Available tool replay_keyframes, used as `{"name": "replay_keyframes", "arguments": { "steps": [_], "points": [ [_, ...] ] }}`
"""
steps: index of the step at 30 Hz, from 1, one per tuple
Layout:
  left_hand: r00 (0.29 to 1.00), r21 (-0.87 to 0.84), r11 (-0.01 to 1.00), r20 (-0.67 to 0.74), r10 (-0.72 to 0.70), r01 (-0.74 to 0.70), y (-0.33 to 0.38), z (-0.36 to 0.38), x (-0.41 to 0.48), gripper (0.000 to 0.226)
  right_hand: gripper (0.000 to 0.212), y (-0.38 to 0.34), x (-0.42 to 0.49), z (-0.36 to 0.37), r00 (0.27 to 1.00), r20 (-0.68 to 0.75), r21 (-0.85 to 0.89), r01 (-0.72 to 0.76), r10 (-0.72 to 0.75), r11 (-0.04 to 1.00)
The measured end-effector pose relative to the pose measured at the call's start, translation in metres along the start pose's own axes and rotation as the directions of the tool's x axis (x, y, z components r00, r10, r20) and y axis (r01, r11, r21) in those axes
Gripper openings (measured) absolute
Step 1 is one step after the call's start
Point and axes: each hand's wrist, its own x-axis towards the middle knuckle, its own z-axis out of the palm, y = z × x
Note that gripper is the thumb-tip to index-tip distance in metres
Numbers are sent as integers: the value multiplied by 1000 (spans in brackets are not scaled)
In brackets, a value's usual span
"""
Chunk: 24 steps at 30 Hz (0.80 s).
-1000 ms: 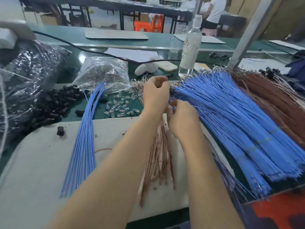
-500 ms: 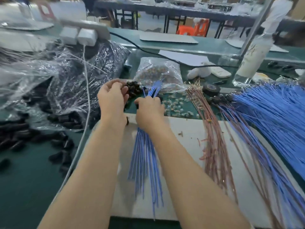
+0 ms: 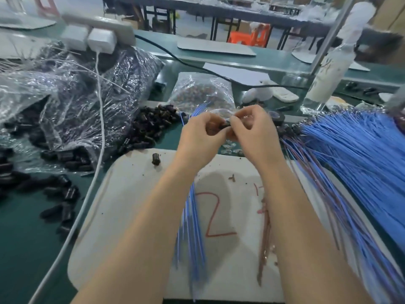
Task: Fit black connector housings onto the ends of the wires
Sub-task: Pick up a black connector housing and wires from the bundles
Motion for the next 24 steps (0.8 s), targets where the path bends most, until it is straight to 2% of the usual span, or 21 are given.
{"name": "replay_keyframes", "arguments": {
  "steps": [3,4,6,7,9,11,13,14,15,17,19,22,24],
  "points": [
    [983,-57,987,113,-144,151,-9,-2,-4,14,13,8,-10,4,999,31,38,-25,24,999],
    [980,-62,983,108,-166,173,-13,-4,-3,12,12,9,-12,7,998,47,70,-48,45,996],
    [979,-189,963,-20,-200,193,-20,-9,1,8,13,8,-17,15,997,63,52,-43,39,998],
    [965,-335,923,-106,-239,191,-22,-13,4,8,16,7,-20,20,996,88,-15,-12,13,1000],
    [908,-652,744,-211,-362,145,-26,-20,10,9,26,2,-32,36,971,240,-215,49,4,975],
    [846,-788,606,-248,-472,107,-29,-25,12,9,41,-4,-43,54,928,370,-425,118,53,898],
    [813,-843,533,-259,-522,74,-33,-26,13,12,44,-8,-47,65,919,389,-493,146,67,858],
    [810,-846,529,-268,-521,60,-33,-27,13,13,40,-10,-48,67,921,386,-492,148,62,858],
    [815,-822,568,-294,-499,51,-33,-26,14,14,36,-12,-47,68,922,382,-490,149,59,859],
    [841,-701,711,-353,-411,53,-34,-24,15,13,31,-11,-46,67,924,376,-489,134,70,862],
    [864,-566,821,-376,-334,71,-34,-19,13,14,28,-11,-42,60,926,357,-443,53,122,895],
    [884,-482,873,-371,-284,78,-34,-13,9,16,13,-7,-32,46,915,364,-331,-49,175,942],
    [890,-477,872,-343,-299,109,-33,-10,8,13,18,-4,-28,38,903,379,-310,-82,202,947]
  ]
}}
